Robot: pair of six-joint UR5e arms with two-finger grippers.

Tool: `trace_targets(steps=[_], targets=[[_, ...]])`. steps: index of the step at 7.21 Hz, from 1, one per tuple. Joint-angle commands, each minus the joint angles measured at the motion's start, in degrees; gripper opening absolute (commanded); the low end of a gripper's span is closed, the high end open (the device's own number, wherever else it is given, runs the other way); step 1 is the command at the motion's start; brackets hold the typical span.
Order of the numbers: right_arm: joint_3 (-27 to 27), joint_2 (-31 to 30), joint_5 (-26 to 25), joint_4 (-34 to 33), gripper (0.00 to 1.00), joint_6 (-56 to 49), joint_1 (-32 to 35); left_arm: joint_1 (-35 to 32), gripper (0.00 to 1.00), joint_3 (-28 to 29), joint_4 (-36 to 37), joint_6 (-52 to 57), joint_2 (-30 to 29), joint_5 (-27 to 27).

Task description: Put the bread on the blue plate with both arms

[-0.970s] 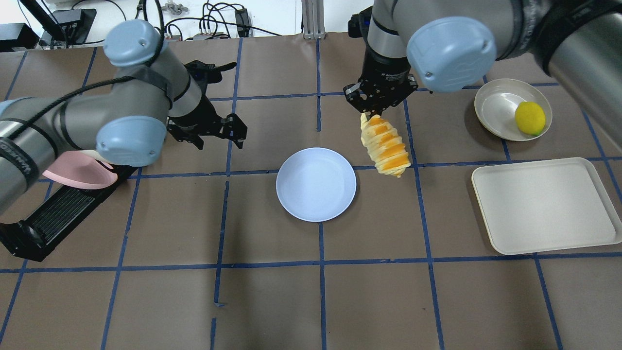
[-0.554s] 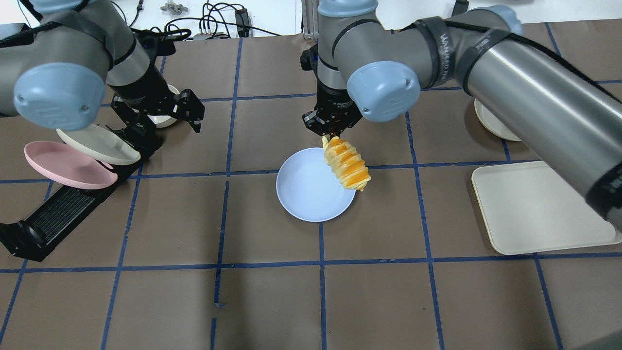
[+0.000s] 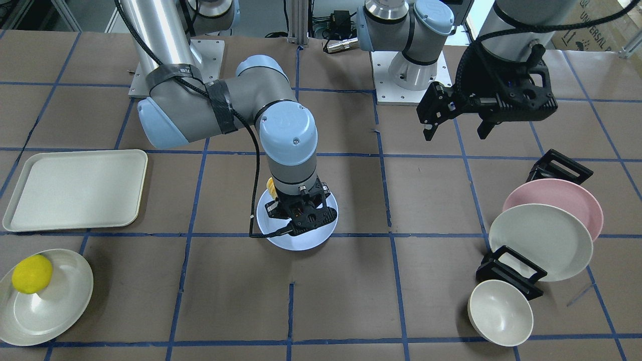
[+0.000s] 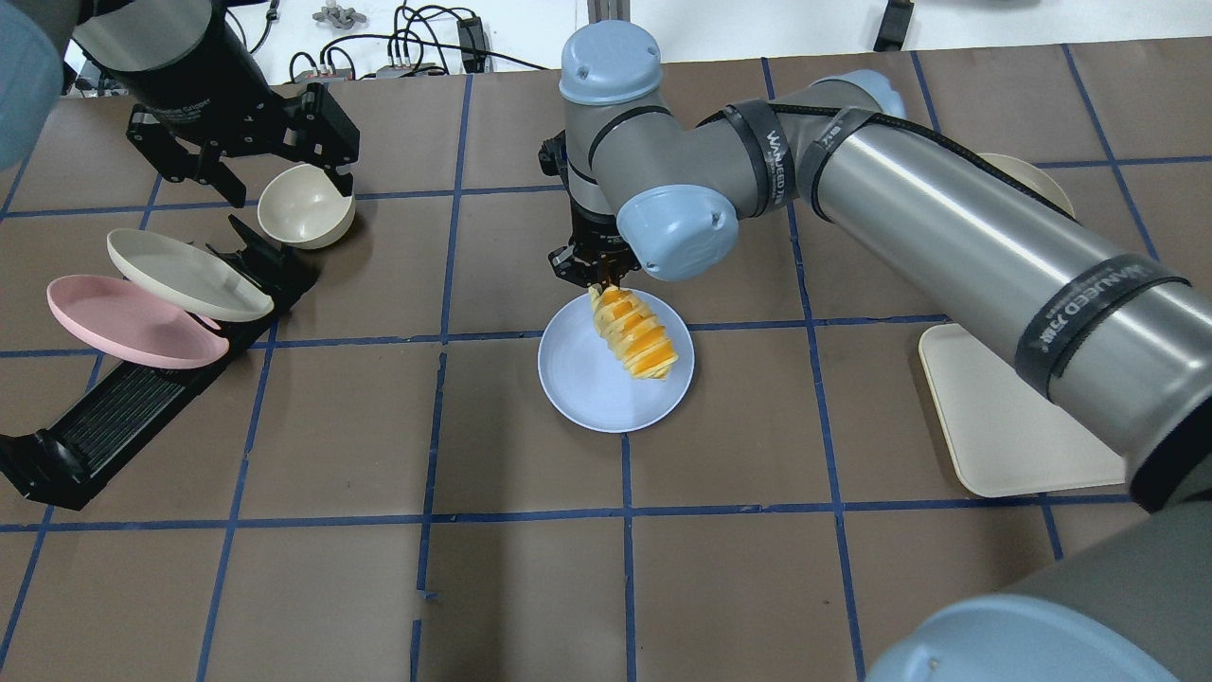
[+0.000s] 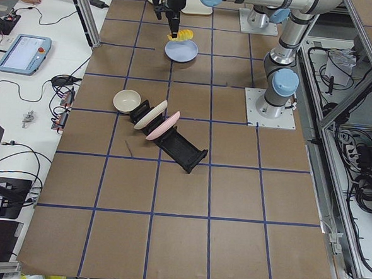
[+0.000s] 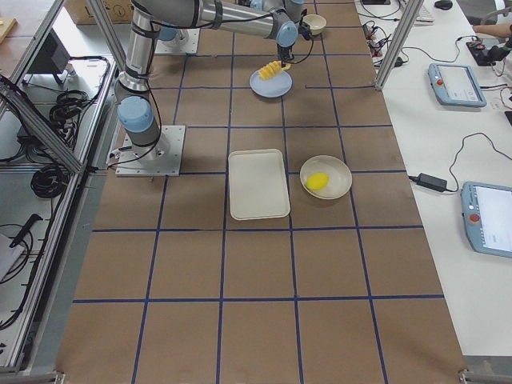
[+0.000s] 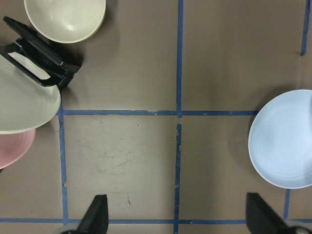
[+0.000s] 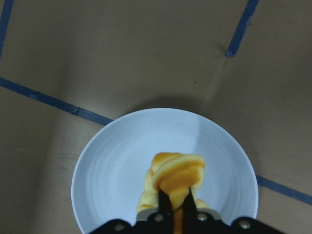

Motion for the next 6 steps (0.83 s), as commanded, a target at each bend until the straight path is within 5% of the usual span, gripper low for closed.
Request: trace_targets(steps=[1, 3, 4, 6], targets=[[0.1, 1.7, -0.2, -1.6, 0.1, -0.9, 0.4, -4.0, 1.0, -0.1, 0.8, -3.8, -1.0, 3.9], [0.9, 2.0, -0.3, -2.2, 0.14, -0.9, 0.4, -5.0, 1.0, -0.3, 3.2, -5.8, -2.4, 4.0], [2.3, 1.5, -0.4, -4.7, 0.93, -0.3, 0.4, -5.0, 1.0, -0.3, 3.2, -5.8, -2.6, 3.6], [4.9, 1.1, -0.5, -6.7, 1.0, -0.1, 0.5, -4.8, 1.0, -0.7, 3.1, -5.1, -2.5, 3.4]])
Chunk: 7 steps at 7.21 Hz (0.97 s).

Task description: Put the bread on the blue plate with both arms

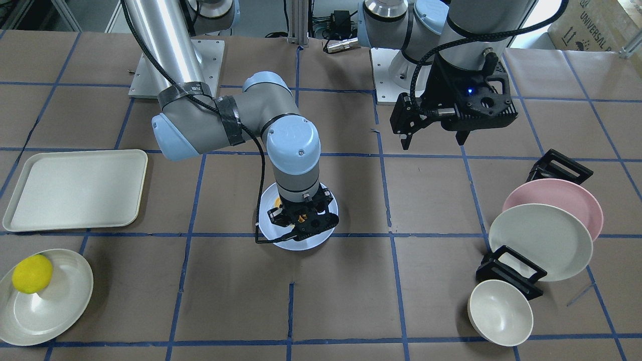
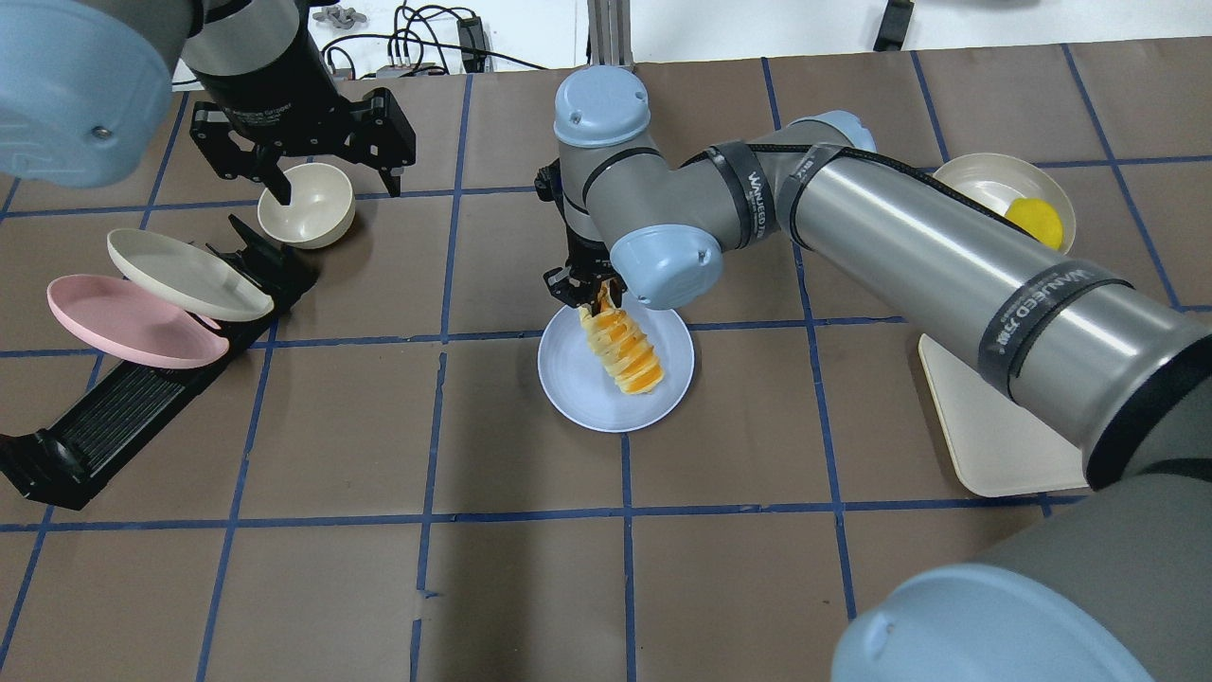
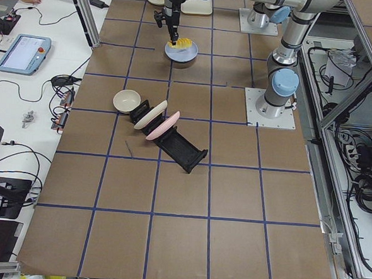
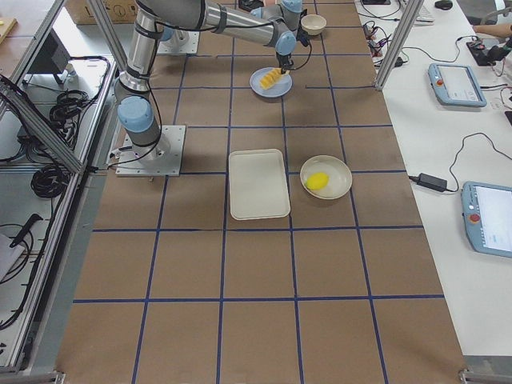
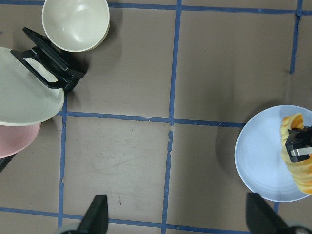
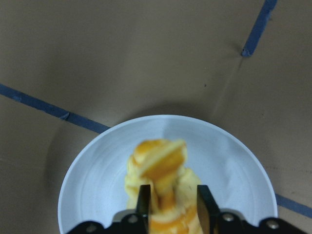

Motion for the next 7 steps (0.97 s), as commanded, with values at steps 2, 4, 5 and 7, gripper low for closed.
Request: trace_targets(steps=[2, 4, 5, 7], targets=[[1.3, -0.4, -0.2, -1.0, 1.0, 0.3, 0.0, 0.4, 1.0, -0.2, 0.0, 1.2, 0.1, -0.2], [-0.3, -5.3, -2.6, 1.1, 1.0, 0.0, -1.9, 0.4, 1.0, -0.1, 0.1, 1.5, 0.2, -0.2], [-0.4, -8.4, -2.5, 3.2, 1.0, -0.2, -4.2, 0.5, 1.0, 0.2, 0.2, 1.3, 0.1, -0.4], [-1.1, -15.1, -1.6, 5.2, 1.0, 0.2, -10.2, 0.4, 1.0, 0.8, 0.2, 0.5, 0.3, -4.0]])
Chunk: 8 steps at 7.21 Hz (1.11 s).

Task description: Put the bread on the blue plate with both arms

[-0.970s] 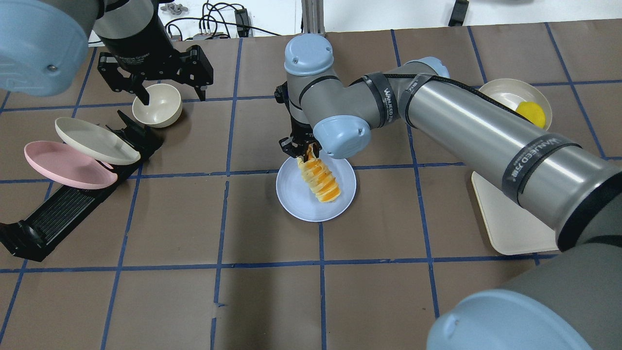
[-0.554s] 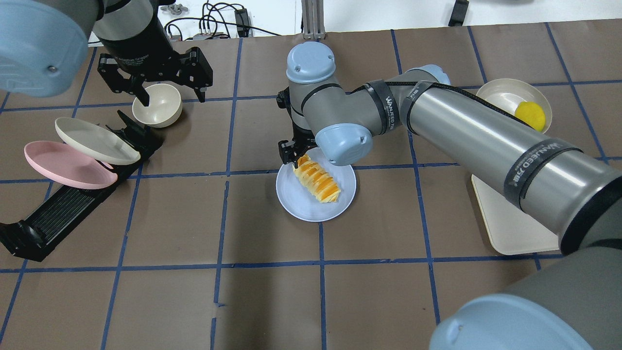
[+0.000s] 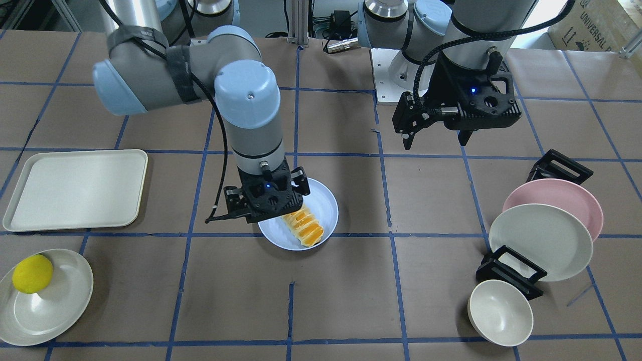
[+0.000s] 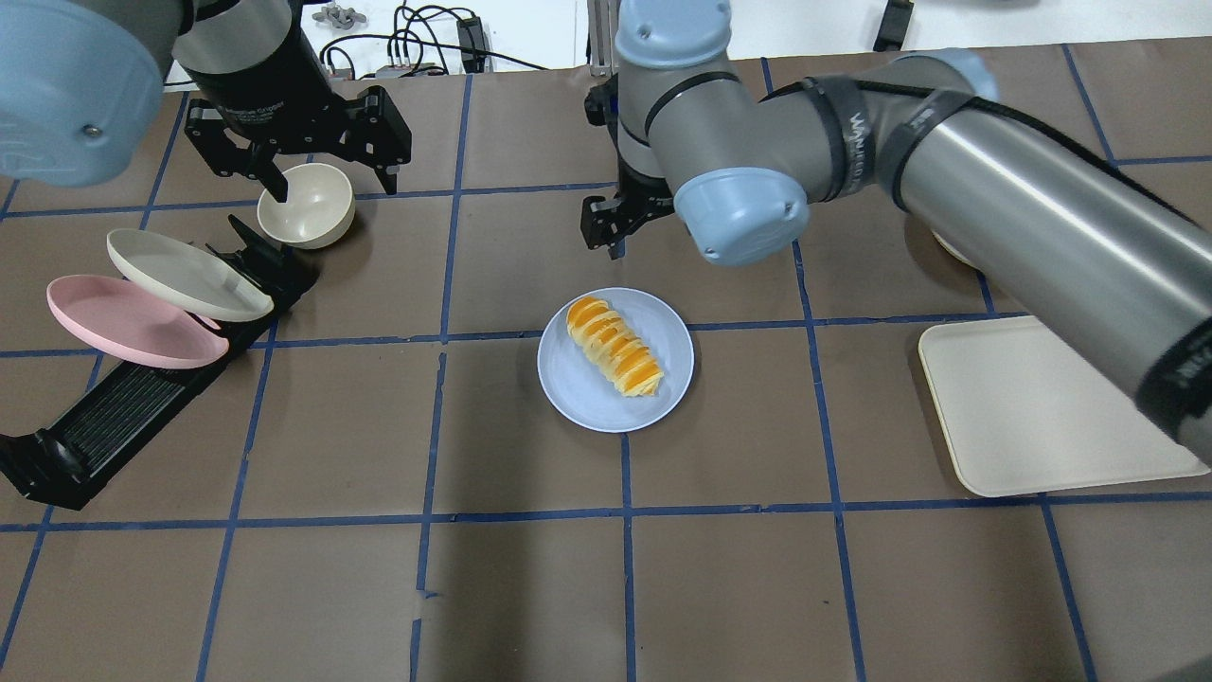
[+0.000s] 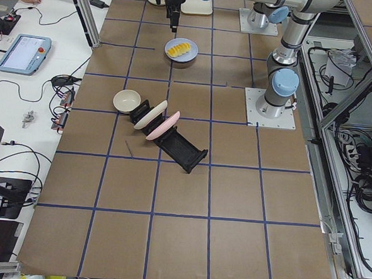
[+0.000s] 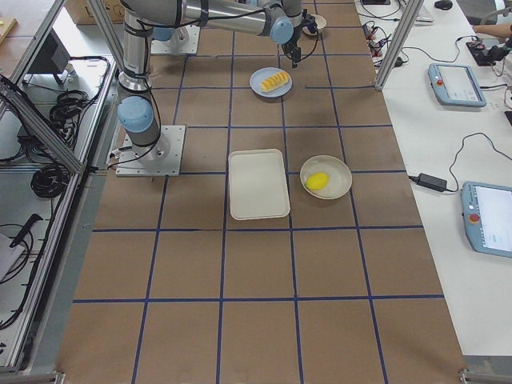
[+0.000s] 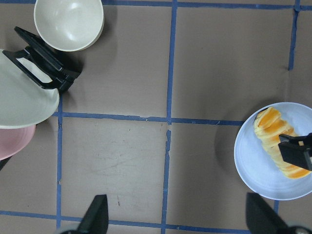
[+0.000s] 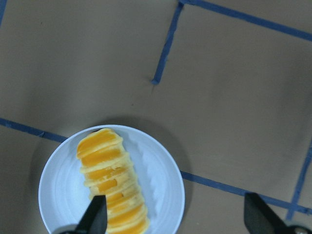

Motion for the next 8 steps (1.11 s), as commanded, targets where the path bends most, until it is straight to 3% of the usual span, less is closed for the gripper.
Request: trace_targets(steps=[1, 4, 6, 8], targets=[[-0.9, -5.6, 0.9, 0.6, 1.0, 0.0, -6.7, 0.0, 1.0, 0.5, 0.0, -1.1, 0.3, -3.1], [-2.6, -9.7, -3.9, 0.9, 1.0, -0.8, -11.8, 0.1, 1.0, -0.5, -0.1, -0.6, 1.2, -0.4], [-6.6, -14.3, -3.5, 19.7, 1.0, -0.4, -14.0, 0.0, 1.0, -0.5, -0.2, -1.4, 1.3, -0.4], [-6.3, -14.6, -3.2, 22.9, 1.0, -0.6, -16.4, 0.0, 1.0, -0.5, -0.8, -1.4, 1.3, -0.3]])
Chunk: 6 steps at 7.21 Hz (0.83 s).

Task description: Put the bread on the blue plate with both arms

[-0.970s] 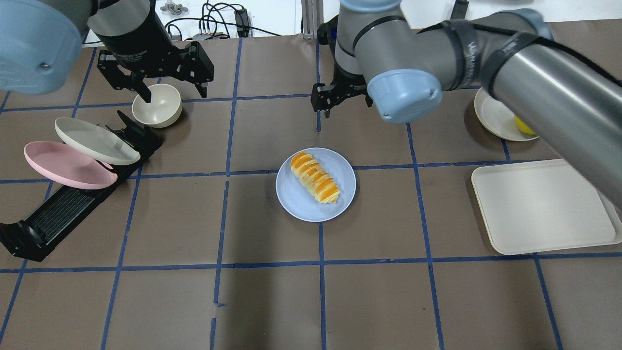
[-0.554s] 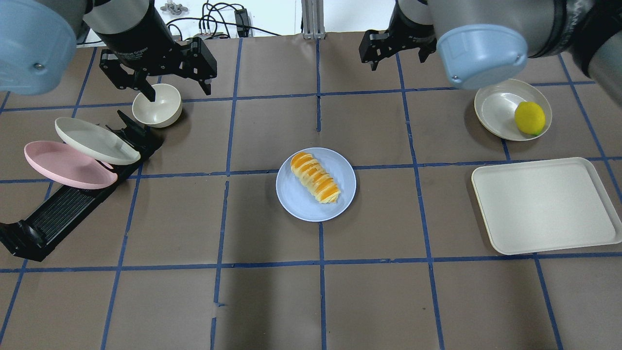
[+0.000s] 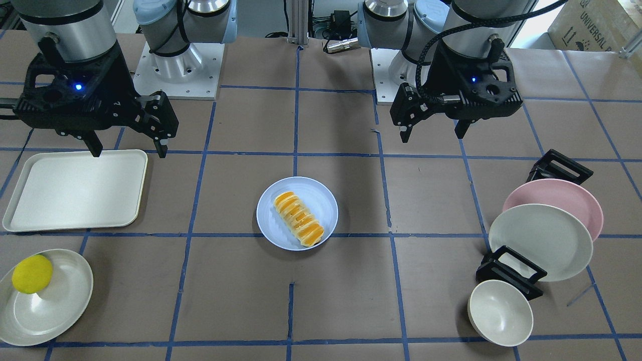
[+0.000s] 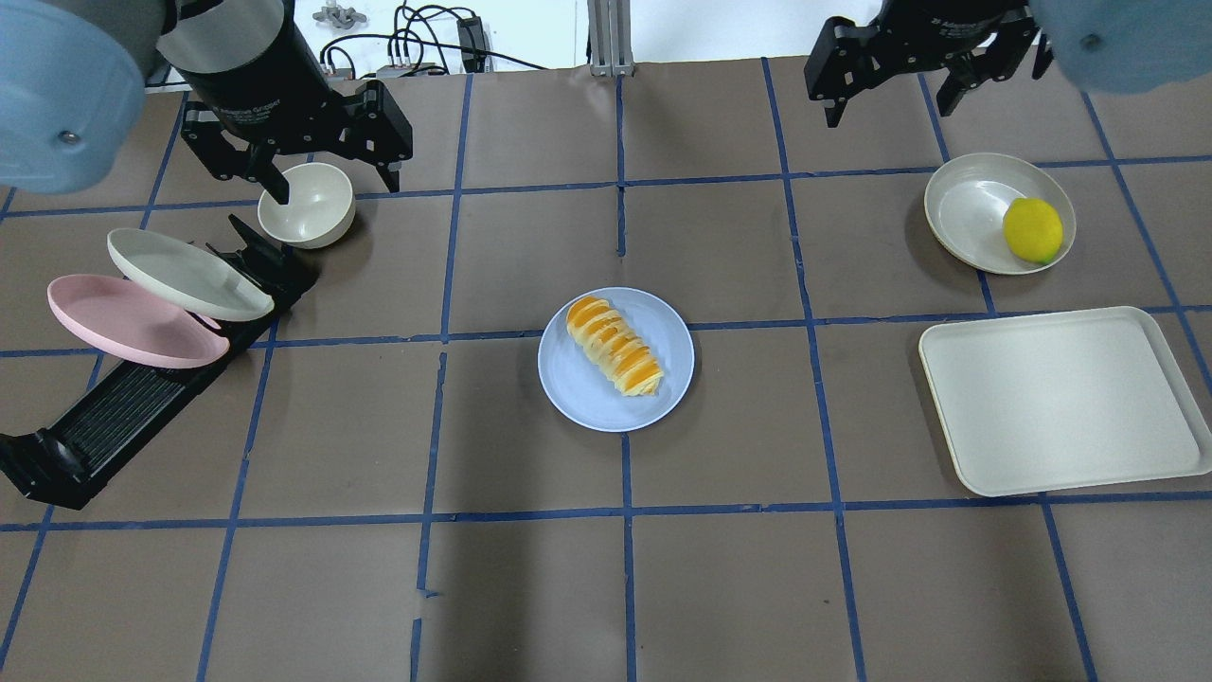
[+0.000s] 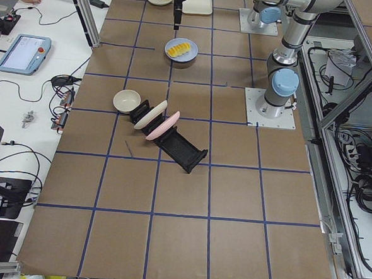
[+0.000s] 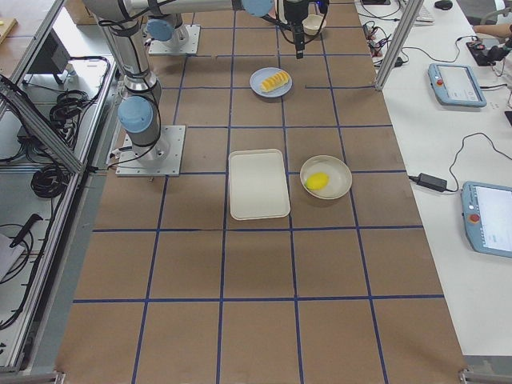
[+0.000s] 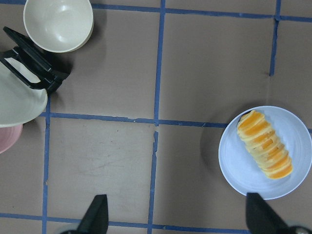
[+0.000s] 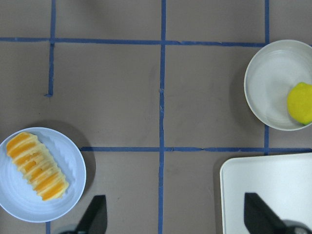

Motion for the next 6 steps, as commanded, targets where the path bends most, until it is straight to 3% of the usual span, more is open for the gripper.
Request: trace_targets(steps=[1, 3, 6], targets=[[1.1, -2.3, 2.0, 5.3, 1.0, -0.3, -1.3, 0.0, 1.0, -0.1, -0.4, 0.0, 0.0, 0.1], [4.4, -5.4, 2.1, 6.4, 1.0, -0.2, -1.4, 0.1, 1.0, 0.0, -0.5, 0.2, -0.3, 0.1], [3.8, -5.5, -0.8, 8.5, 1.0, -0.2, -1.6, 0.1, 1.0, 0.0, -0.3, 0.7, -0.5, 0.1]])
